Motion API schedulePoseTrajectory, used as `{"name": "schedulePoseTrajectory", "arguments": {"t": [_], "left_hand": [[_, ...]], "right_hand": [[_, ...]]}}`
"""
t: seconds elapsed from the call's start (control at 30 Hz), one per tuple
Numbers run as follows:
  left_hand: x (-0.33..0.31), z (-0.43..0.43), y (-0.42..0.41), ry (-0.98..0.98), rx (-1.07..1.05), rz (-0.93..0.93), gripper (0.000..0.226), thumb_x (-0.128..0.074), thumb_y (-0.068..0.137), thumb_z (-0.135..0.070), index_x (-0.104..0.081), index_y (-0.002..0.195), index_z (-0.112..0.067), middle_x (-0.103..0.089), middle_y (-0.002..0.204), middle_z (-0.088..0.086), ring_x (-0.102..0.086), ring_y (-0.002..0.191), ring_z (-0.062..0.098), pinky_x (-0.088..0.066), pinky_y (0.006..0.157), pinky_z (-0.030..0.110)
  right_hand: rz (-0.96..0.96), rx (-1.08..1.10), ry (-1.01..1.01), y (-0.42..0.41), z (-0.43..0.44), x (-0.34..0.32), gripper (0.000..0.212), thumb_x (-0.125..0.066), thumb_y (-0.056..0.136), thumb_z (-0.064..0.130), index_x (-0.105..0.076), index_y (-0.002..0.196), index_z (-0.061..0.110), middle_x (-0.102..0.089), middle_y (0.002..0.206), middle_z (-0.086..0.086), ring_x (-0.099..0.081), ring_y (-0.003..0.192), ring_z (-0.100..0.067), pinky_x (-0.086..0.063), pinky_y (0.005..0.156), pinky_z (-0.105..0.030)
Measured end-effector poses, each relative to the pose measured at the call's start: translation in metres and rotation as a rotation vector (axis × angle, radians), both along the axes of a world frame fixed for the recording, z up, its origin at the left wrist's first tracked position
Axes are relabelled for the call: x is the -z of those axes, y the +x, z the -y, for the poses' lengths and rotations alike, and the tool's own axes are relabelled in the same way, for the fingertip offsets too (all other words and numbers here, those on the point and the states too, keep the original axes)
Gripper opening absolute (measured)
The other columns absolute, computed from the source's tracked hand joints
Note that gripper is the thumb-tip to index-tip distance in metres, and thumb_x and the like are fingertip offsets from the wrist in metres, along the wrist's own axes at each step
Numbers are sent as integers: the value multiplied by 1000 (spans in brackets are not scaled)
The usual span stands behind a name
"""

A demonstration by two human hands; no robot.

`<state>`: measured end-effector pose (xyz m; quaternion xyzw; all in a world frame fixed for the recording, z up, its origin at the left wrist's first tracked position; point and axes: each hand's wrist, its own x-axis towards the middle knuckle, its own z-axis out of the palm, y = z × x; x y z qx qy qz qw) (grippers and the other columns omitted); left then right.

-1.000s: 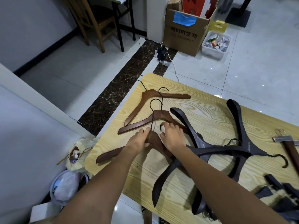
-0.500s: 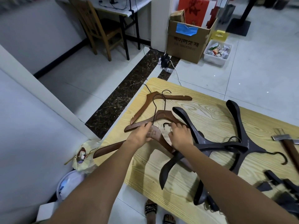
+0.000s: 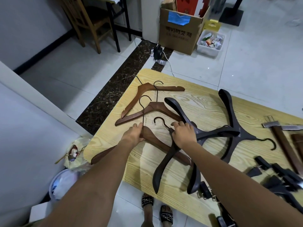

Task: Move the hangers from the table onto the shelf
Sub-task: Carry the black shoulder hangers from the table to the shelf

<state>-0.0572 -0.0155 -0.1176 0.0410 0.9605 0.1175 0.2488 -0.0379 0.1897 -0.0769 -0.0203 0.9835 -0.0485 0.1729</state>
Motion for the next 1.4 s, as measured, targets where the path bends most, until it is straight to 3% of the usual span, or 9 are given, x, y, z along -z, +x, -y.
{"name": "schedulePoseTrajectory", "arguments": {"t": [0.2,0.53,0.6,0.7,0.8,0.97,1.17,1.27,1.4], "left_hand": [[8,-5,-2,-86,28,-30,53,-68,85,-24,-41,127,-5,-37,131,11,-39,124,29,-44,96,41],[3,-29,20,-183,-12,-160,58,-58,86,-9,-30,137,-11,-35,137,12,-38,123,30,-38,99,38],[-3,-43,22,-146,-1,-221,56,-55,85,-7,-32,136,-12,-35,136,12,-36,123,28,-36,100,37],[-13,-67,24,18,27,-248,47,-50,93,-21,-35,137,-14,-37,134,9,-35,124,24,-37,101,37],[-14,-90,24,129,131,-187,43,-42,98,-30,-37,137,-14,-41,134,8,-36,124,23,-36,102,37],[-8,-102,26,135,111,-36,52,-38,98,-45,-36,139,-14,-43,137,9,-34,128,26,-30,106,39],[-10,-103,32,208,106,154,91,-59,81,-61,-20,147,-13,-40,144,9,-35,134,26,-36,106,44],[-10,-106,34,179,149,159,106,-68,75,-58,-5,151,-20,-41,143,11,-32,134,28,-38,103,44],[-9,-113,33,192,190,197,90,-67,84,-30,-5,150,-29,-47,132,15,-34,128,31,-39,97,44]], "right_hand": [[10,-11,11,1,-4,3,41,-41,97,24,-41,137,16,-47,138,-11,-40,129,-33,-29,107,-41],[25,14,-2,6,-20,2,42,-41,97,22,-40,139,17,-47,139,-11,-38,131,-33,-28,108,-41],[17,17,-2,6,-22,1,41,-41,97,22,-41,138,16,-48,138,-11,-38,130,-33,-28,108,-41],[20,21,-3,7,-23,-1,40,-42,97,23,-42,136,15,-48,138,-11,-38,129,-34,-29,107,-42],[19,20,8,8,-26,-1,40,-42,97,24,-42,136,15,-47,138,-12,-38,130,-34,-29,106,-41],[16,26,16,12,-32,2,41,-42,97,24,-42,136,15,-47,139,-12,-38,130,-34,-28,107,-42],[19,36,19,12,-34,5,42,-42,97,24,-41,137,14,-46,140,-13,-38,130,-34,-29,106,-41],[17,29,14,11,-31,7,42,-42,97,24,-41,137,15,-47,139,-12,-39,129,-34,-29,107,-41],[4,34,-12,7,-29,7,40,-41,97,24,-43,136,17,-48,138,-11,-39,129,-33,-28,107,-41]]}}
